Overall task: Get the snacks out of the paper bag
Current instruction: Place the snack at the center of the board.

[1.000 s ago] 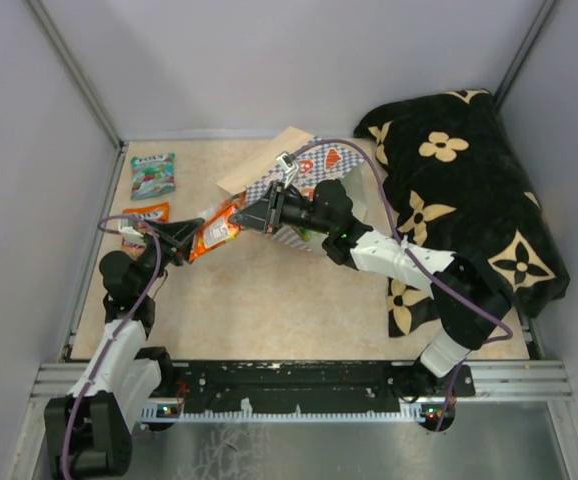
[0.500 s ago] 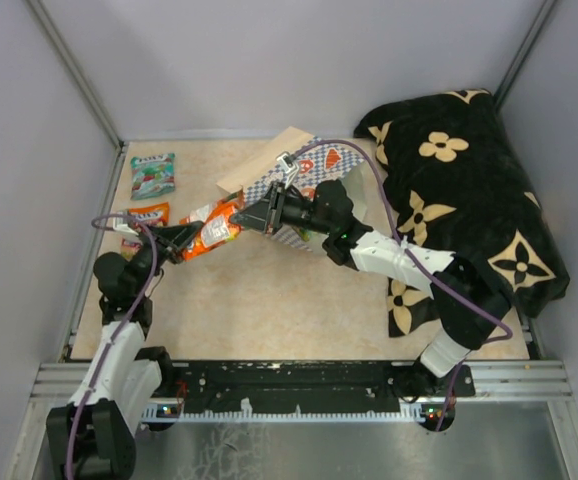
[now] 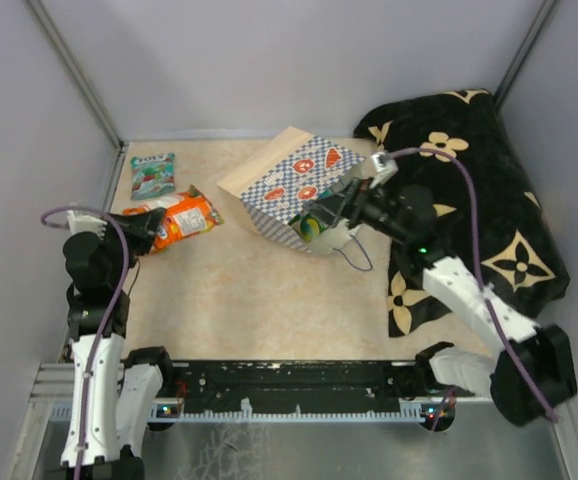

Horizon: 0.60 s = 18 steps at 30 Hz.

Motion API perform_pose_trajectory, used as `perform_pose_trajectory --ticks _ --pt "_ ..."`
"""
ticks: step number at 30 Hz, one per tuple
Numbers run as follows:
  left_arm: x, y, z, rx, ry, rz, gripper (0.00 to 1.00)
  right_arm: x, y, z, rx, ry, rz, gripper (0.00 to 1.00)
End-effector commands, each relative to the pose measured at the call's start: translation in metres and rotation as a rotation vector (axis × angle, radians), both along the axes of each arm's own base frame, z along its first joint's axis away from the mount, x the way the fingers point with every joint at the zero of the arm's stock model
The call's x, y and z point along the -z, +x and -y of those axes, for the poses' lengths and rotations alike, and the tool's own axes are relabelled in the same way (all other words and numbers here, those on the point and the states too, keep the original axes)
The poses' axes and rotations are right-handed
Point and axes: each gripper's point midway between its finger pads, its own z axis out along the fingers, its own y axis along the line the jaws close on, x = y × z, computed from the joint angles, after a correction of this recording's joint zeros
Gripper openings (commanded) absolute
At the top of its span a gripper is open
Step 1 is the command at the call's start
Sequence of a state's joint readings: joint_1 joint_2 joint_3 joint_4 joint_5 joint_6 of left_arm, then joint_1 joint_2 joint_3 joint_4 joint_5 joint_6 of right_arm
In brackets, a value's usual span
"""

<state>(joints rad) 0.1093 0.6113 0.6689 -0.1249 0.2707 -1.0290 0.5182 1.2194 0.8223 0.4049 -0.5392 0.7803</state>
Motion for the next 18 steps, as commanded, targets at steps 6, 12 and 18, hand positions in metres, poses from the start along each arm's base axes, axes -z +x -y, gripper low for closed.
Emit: perform_pose_trajectory --ticks 6,12,18 --pt "0.03 -0.008 -0.044 -0.221 0.122 -0.323 0.0 0.0 -0.025 0.083 0.218 -0.132 0.079 0.99" --pt "0.065 -0.012 -0.056 -0.311 0.068 -0.571 0.0 0.017 -0.021 0.099 0.304 -0.207 0.057 0.99" --pt "0.103 -0.025 -0.08 -0.509 0.088 -0.845 0.0 0.026 -0.016 0.095 0.294 -0.214 0.003 0.99"
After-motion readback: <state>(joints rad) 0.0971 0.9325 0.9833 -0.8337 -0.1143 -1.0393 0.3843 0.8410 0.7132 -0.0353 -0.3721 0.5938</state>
